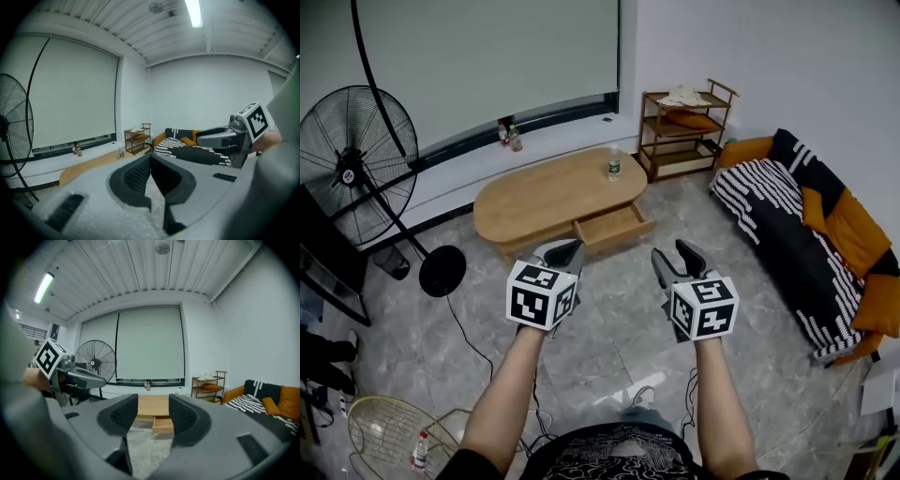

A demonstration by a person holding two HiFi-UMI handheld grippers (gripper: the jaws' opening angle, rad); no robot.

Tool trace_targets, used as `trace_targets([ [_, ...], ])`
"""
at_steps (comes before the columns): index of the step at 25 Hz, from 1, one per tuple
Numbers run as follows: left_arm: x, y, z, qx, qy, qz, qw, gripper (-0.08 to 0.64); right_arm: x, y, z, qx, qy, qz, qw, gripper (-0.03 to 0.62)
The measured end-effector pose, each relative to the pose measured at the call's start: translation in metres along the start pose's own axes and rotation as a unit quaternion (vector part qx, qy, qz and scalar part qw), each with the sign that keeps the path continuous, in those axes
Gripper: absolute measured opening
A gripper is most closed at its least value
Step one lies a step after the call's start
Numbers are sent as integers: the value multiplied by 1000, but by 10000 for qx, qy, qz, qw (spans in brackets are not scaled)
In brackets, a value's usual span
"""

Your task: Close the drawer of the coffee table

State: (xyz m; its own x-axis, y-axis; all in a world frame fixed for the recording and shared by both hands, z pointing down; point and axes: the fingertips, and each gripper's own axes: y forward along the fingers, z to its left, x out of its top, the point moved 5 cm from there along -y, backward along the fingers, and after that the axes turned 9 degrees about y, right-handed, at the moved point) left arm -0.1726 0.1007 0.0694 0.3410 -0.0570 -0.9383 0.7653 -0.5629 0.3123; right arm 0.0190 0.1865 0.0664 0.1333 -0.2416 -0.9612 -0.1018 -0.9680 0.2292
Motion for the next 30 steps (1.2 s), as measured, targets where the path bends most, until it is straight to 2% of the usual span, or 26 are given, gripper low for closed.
trace_targets([
  [7, 24, 61, 0, 417, -155, 118, 9989, 2, 24, 48, -60, 537, -93, 164, 9984, 274],
  [11, 30, 84, 2, 625, -195, 180, 9977, 2, 29, 70, -82, 759, -143, 238, 9967, 275],
  [20, 31, 99, 13, 1035, -255, 346, 9937, 2, 30, 103, -99, 1126, -143, 326, 9930, 280],
  [30, 29, 123, 43, 1127, -298, 395, 9924, 2, 34, 149, -103, 1249, -181, 420, 9911, 299],
])
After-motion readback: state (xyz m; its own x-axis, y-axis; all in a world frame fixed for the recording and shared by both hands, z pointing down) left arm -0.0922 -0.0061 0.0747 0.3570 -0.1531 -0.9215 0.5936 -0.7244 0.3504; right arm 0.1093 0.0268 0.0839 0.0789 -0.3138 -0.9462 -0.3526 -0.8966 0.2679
